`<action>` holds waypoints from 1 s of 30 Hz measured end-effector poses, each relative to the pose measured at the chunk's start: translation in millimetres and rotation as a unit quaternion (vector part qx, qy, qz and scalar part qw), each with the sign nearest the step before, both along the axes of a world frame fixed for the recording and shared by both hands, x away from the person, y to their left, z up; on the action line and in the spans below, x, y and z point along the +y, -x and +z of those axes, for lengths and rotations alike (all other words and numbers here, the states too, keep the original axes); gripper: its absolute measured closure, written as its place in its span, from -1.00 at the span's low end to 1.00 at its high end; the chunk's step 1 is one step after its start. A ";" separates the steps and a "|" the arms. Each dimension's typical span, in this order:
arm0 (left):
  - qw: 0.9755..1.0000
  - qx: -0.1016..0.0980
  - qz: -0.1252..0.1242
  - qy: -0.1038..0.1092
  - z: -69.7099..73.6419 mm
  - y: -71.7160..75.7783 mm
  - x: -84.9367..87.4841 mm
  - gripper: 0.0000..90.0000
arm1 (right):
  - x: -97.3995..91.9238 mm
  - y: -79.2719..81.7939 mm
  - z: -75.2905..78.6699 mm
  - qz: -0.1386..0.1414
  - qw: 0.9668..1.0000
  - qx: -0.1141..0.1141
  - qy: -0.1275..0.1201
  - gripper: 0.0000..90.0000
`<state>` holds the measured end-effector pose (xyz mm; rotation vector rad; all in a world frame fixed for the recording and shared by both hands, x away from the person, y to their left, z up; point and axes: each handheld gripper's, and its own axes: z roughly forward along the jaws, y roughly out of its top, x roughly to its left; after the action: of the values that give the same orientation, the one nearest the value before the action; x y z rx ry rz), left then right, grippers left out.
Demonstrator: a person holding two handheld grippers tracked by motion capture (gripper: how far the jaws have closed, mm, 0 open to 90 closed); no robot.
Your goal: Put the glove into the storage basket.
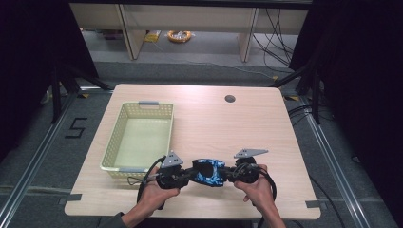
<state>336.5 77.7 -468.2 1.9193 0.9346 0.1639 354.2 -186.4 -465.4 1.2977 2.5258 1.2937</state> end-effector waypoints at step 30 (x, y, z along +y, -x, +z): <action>0.999 -0.007 0.046 0.021 74.3 -16.6 104.0 0.79 | 93.9 -31.9 77.2 0.051 0.997 -0.065 -0.006 0.79</action>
<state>353.1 181.7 -393.9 1.8355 1.0090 0.2101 386.1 -92.5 -388.2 1.0612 2.5284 1.3667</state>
